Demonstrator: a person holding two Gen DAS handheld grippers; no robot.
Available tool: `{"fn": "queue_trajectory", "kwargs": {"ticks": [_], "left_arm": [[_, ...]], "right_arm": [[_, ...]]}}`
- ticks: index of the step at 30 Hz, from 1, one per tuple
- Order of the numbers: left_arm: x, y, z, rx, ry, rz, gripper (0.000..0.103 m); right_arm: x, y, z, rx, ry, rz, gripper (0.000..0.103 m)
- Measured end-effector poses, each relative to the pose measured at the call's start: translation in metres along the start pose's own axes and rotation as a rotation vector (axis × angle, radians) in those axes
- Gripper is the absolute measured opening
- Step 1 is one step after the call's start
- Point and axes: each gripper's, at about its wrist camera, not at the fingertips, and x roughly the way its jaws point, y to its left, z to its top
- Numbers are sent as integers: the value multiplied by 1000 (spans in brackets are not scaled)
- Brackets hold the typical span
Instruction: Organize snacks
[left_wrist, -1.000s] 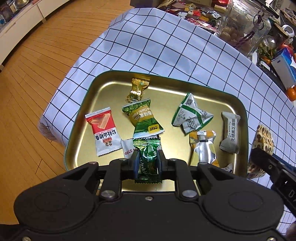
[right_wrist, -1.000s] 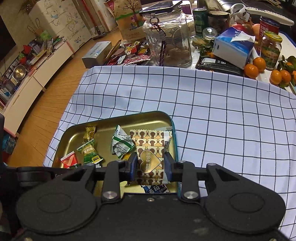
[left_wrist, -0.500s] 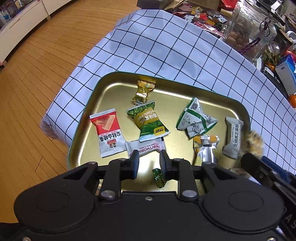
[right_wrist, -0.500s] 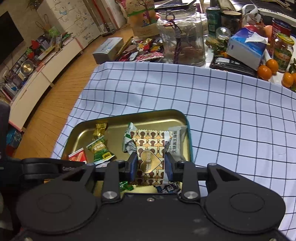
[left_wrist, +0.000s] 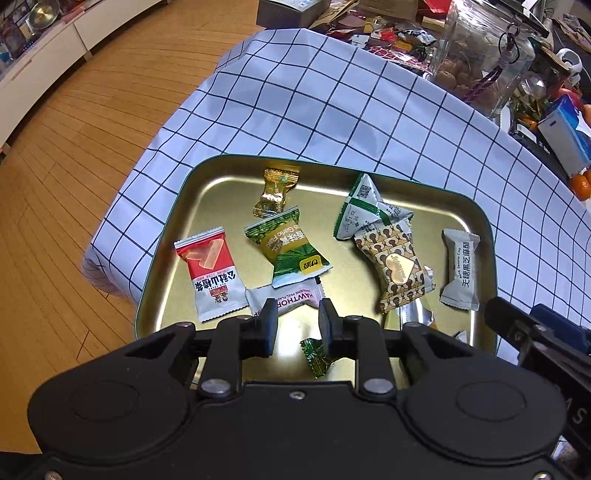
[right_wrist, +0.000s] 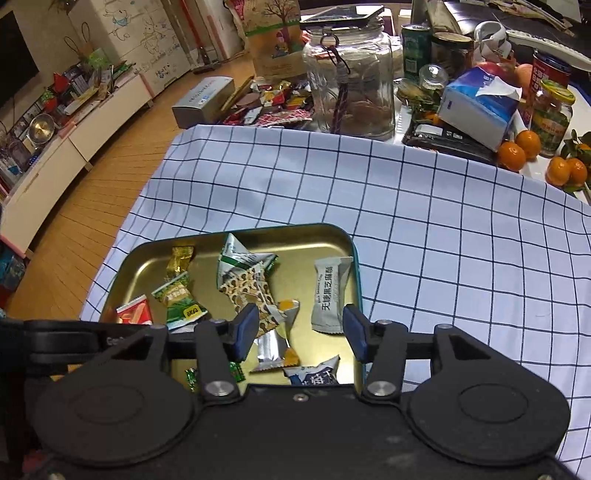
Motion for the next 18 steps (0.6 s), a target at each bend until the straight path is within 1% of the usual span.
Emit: {"fn": "queue_trajectory", "kwargs": {"ticks": [6,18], "left_arm": [[1,-1,0,6,0,4,34],[0,-3,-1,20,-1,3,34]], "right_arm": [[5,-2,-3,-4,29,-23,54],[10,-4,-3,-5,43,-30,55]]}}
